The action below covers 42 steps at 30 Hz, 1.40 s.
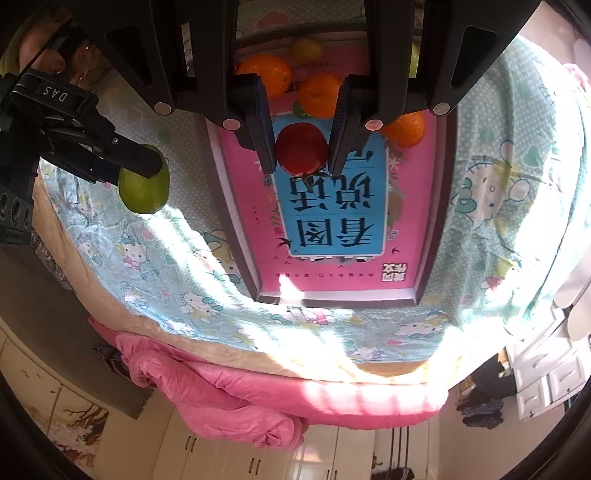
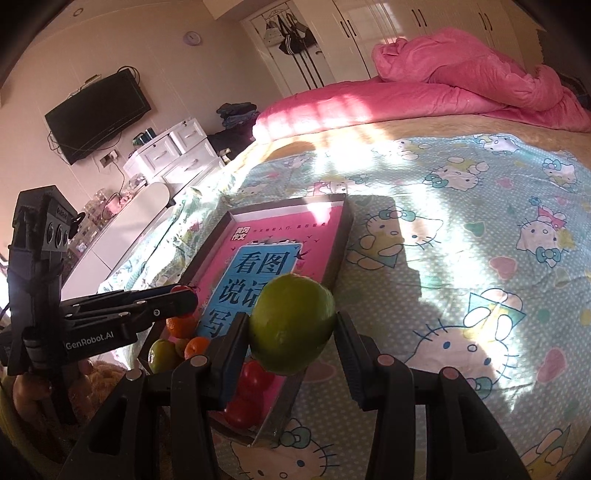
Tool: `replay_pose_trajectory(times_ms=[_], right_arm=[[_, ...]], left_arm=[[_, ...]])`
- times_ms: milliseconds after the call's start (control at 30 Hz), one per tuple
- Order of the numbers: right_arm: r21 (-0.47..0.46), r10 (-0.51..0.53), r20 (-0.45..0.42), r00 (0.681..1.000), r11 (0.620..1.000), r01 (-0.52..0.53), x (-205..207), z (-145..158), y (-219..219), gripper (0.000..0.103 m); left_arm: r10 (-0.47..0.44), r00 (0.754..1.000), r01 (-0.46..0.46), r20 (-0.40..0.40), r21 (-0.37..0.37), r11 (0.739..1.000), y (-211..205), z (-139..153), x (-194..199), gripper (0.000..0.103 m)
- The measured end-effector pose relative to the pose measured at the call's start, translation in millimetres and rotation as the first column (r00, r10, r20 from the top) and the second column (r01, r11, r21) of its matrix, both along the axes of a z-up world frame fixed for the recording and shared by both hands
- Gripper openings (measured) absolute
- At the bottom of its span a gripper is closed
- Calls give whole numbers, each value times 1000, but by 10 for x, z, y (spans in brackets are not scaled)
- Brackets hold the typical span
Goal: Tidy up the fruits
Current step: 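Carry the red tomato and green apple over the pink book with both tools, then lower the tomato onto the book and open the left tool while the right tool releases the apple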
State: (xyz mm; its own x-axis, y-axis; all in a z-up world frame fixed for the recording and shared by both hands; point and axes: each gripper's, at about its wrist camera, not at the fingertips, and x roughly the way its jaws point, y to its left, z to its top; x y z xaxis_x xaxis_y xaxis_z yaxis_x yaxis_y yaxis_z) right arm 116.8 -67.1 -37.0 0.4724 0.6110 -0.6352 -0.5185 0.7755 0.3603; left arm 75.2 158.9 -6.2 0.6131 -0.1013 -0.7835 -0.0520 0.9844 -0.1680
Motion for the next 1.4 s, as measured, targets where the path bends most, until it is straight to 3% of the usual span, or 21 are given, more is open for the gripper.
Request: replay_pose_trajectory(times_ms=[467,1400], right_arm=[[-23,79,11,997,997,-79,-22,-67,340,47],[-117,178,16,984,978,-175,-46,-250,802,47]], left_arm=[[63,997,-63,-33,14,998,366,-118,-260,29],[-23,992,28,-122,45,999,59,-416,-355,29]])
